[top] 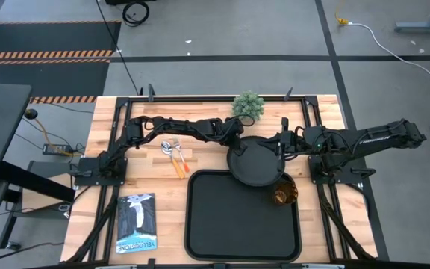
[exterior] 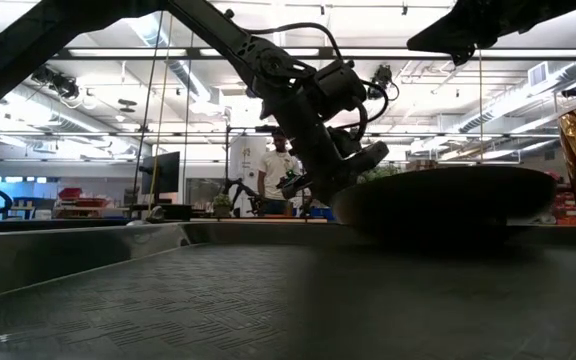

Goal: Pick and place plate/cup/fork/spoon on tray
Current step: Put the black plate to the bottom left of the brown cup on the black tray

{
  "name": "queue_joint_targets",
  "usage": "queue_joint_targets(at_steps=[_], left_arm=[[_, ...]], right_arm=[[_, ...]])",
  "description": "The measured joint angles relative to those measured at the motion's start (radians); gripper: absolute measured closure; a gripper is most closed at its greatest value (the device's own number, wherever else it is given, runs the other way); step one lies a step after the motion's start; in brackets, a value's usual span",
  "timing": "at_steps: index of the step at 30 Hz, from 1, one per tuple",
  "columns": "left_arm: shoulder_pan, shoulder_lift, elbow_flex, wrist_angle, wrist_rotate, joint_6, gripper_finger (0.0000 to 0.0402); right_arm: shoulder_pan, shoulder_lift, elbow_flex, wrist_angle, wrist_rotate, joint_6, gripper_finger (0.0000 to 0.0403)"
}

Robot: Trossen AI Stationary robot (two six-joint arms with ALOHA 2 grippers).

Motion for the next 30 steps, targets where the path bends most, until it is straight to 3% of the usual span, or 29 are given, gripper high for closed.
queue_joint_targets(at_steps=[30], left_arm=[[0.001,-0.021,0.0,-0.124,0.054,0.144,0.0388]], right_arm=[[0.0,0.0,0.0,-0.015,-0.001,0.005,0.0392]])
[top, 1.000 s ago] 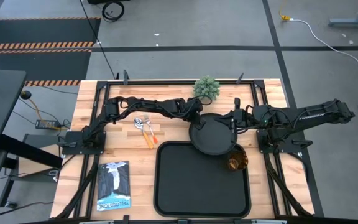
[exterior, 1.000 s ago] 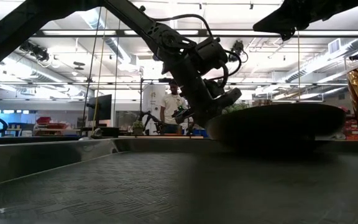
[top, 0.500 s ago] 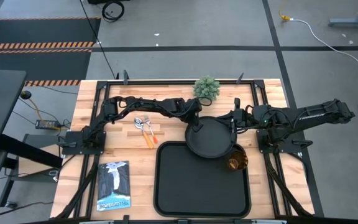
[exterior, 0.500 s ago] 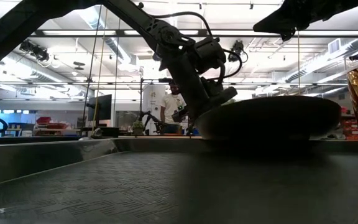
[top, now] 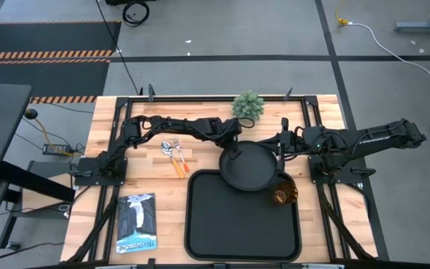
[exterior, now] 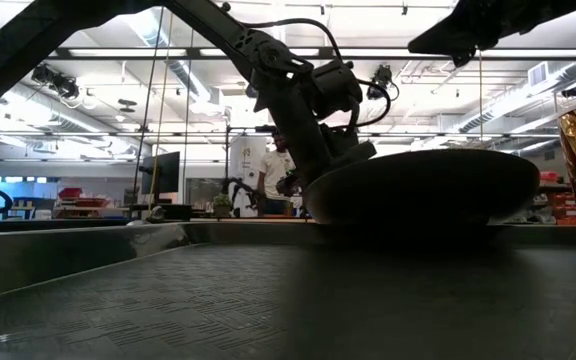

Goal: Pick and place plate/cup/fork/spoon on tray
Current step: Put the black plate to the bottom left of the brown cup on the black tray

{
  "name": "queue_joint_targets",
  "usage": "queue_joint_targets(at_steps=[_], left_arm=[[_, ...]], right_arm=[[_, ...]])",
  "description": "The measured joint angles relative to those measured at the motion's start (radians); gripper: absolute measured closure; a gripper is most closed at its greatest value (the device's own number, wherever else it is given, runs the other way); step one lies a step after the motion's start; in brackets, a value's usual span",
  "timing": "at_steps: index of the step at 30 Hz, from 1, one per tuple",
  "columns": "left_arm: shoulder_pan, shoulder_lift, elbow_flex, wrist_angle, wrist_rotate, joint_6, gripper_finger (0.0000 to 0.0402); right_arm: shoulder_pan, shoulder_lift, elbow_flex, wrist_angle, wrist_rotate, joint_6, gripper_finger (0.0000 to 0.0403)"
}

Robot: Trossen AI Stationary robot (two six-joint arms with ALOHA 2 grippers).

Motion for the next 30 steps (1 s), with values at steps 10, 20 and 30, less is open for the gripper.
queue_joint_targets(at_steps=[10,20,30], left_arm=[[-0.014,-0.055,-0.002,-0.043,-0.01,0.1,0.0388],[-0.05,-0.065,-0.002,-0.116,-0.011,0.189,0.0388],[-0.081,-0.065,-0.002,-0.12,-0.012,0.194,0.0388]], right_arm=[[0.0,0.0,0.0,-0.009,0.0,0.0,0.0392],[0.0,0.0,0.0,-0.006,0.0,0.002,0.0392],[0.0,0.0,0.0,-0.005,0.0,0.002,0.0392]])
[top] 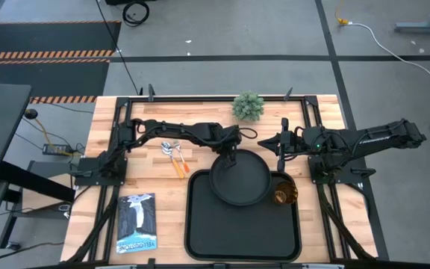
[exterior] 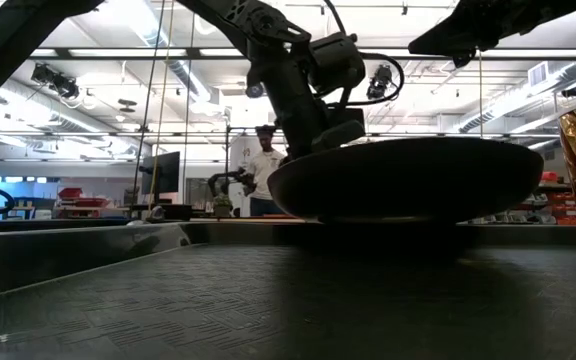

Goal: Pick and place plate/cup/fork/spoon on tray
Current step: Put the black plate to the bottom left of the brown cup on the black tray

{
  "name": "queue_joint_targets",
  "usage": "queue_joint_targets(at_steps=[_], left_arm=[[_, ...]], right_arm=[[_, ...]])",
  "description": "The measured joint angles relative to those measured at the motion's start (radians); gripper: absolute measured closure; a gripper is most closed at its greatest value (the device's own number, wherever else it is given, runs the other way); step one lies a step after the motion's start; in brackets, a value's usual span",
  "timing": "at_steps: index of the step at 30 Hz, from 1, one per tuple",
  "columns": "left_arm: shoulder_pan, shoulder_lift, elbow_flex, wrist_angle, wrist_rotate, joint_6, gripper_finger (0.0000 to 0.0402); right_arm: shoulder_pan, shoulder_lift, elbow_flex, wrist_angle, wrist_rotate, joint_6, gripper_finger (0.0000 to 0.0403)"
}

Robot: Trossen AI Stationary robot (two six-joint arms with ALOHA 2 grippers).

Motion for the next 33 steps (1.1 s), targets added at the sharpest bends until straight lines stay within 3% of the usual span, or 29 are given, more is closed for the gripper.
queue_joint_targets(at_steps=[33], left_arm=[[-0.16,-0.011,-0.002,-0.024,-0.014,0.044,0.0388]], right_arm=[[0.0,0.0,0.0,-0.001,0.0,0.002,0.0392]])
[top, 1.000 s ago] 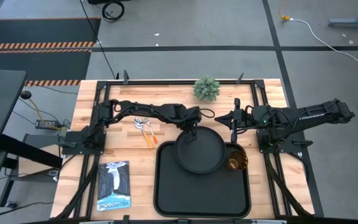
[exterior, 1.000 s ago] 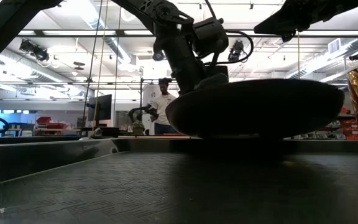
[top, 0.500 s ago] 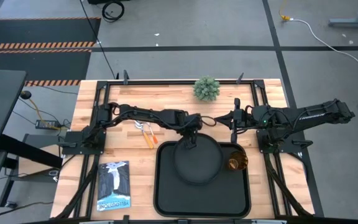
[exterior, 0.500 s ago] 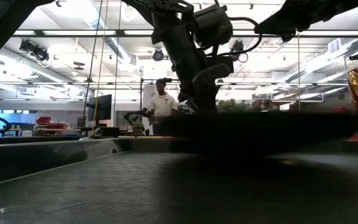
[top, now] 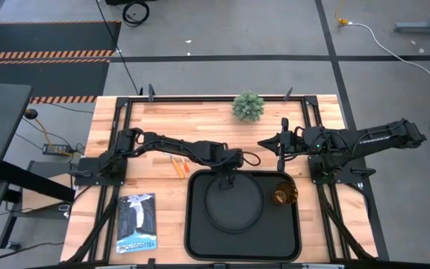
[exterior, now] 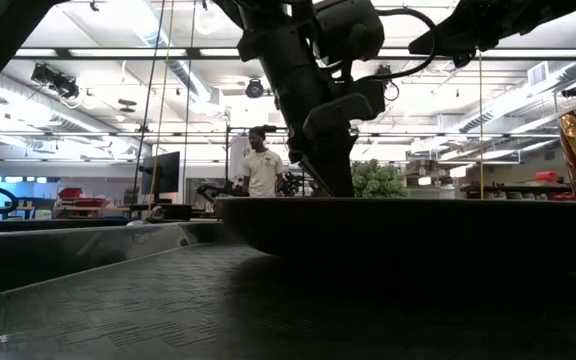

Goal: Pick and place plate/cup/fork/spoon on tray
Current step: Put the black plate to the bottom left of the brown cup on the black tray

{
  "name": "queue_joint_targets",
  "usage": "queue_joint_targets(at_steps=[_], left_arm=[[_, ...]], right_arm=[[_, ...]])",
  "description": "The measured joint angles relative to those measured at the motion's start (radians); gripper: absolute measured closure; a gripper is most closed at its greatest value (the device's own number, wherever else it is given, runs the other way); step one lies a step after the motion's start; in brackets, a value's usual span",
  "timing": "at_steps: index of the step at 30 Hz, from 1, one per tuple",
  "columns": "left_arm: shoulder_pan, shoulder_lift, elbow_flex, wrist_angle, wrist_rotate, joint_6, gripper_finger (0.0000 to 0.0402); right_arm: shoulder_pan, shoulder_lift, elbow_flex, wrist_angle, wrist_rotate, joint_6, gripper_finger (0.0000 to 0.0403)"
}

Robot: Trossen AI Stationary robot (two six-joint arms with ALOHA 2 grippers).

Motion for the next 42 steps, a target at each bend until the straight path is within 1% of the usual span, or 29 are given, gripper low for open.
queue_joint_targets(at_steps=[10,29,34,42], left_arm=[[-0.04,0.0,0.001,-0.004,0.001,0.035,0.0388],[-0.072,0.0,0.002,0.019,-0.003,0.075,0.0388],[-0.073,0.0,0.002,0.088,-0.001,0.021,0.0388],[-0.072,-0.001,0.002,0.104,-0.003,-0.094,0.0388]], right_arm=[[0.0,0.0,0.0,0.0,0.0,0.0,0.0392],[0.0,0.0,0.0,-0.005,-0.022,0.014,0.0392],[0.0,0.0,0.0,-0.005,-0.022,0.024,0.0392],[0.0,0.0,0.0,-0.005,-0.022,0.024,0.0392]])
